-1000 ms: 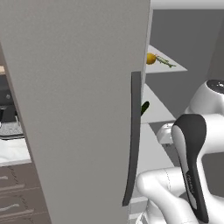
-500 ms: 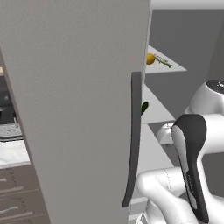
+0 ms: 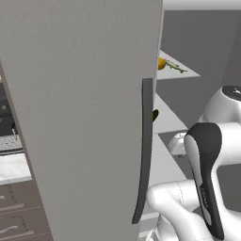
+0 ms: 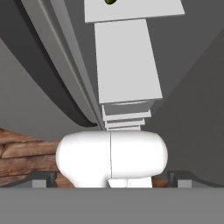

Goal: Take the lemon, fish, and cucumber from the freezer and place them in the bowl on the counter.

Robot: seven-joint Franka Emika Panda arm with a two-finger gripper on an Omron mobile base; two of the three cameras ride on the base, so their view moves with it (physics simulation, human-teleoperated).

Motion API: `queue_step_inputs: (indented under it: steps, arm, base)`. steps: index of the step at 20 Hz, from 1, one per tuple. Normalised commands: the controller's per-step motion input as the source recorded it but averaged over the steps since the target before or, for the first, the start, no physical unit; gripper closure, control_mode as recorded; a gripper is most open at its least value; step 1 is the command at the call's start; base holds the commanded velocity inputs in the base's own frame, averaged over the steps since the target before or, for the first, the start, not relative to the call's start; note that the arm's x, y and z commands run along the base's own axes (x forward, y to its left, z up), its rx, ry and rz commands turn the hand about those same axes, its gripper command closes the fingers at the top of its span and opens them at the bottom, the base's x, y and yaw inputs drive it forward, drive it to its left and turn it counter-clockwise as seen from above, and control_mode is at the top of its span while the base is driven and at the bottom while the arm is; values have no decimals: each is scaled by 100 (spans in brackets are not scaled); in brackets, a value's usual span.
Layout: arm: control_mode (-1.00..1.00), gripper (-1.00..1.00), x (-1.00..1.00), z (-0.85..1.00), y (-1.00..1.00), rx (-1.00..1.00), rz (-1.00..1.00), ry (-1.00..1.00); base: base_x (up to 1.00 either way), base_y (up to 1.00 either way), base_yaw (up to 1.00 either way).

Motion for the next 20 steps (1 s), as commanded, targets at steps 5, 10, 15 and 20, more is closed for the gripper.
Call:
queue_step_inputs:
  steps: [5, 10, 15, 20]
  arm:
    - [100, -100, 0, 0, 0, 0, 0, 0]
    - [100, -100, 0, 0, 0, 0, 0, 0]
    - [-100, -100, 4, 0, -11, 0, 0, 0]
    - [-100, -100, 9, 0, -52, 2, 0, 0]
  base:
    - [0, 0, 0]
    - [0, 0, 0]
    - [0, 0, 0]
    - [0, 0, 0]
